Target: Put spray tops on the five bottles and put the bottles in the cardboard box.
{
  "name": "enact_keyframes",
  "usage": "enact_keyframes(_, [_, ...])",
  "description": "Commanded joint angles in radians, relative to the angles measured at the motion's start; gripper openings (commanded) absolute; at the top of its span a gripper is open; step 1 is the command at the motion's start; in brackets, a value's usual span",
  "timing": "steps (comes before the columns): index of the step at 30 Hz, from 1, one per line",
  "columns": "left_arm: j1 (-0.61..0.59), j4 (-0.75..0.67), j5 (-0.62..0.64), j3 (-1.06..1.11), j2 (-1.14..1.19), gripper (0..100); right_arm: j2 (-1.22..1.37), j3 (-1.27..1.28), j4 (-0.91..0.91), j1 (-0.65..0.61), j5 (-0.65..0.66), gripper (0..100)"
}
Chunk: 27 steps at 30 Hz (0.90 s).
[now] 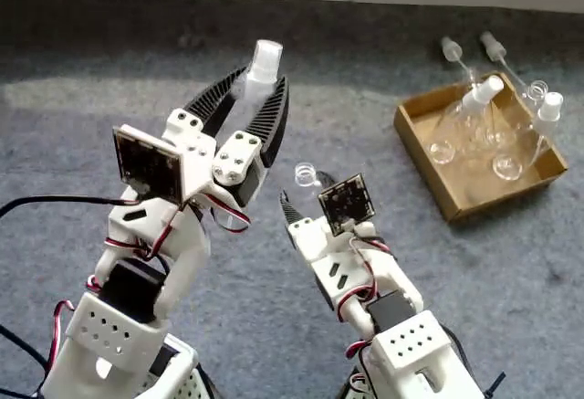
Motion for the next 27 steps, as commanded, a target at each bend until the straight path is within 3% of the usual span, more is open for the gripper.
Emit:
enact_keyframes(1, [-0.005,-0.336,-0.011,0.090,-0.018,0,-0.019,-0.001,-0.025,-0.008,-0.011,9.5])
enact_keyframes(5, [-0.005,-0.427,-0.011,0.130,-0.015,0,-0.019,-0.004,-0.025,-0.010,-0.011,9.5])
enact_keyframes(10, [-0.004,-0.428,-0.011,0.094,-0.005,0,-0.019,-0.005,-0.070,-0.065,-0.011,9.5])
enact_keyframes(14, [-0.008,-0.428,-0.011,-0.012,0.130,0,-0.019,0.004,-0.171,-0.119,-0.011,9.5])
enact_keyframes(18, [-0.004,-0.428,-0.008,-0.079,0.272,0,-0.019,0.005,-0.194,-0.119,-0.011,9.5])
enact_keyframes(24, [0.073,-0.434,-0.012,-0.071,0.294,0,-0.019,0.007,-0.194,-0.122,-0.011,9.5])
enact_keyframes(27, [0.081,-0.525,-0.012,-0.087,0.312,0,-0.019,0.010,-0.194,-0.122,-0.011,9.5])
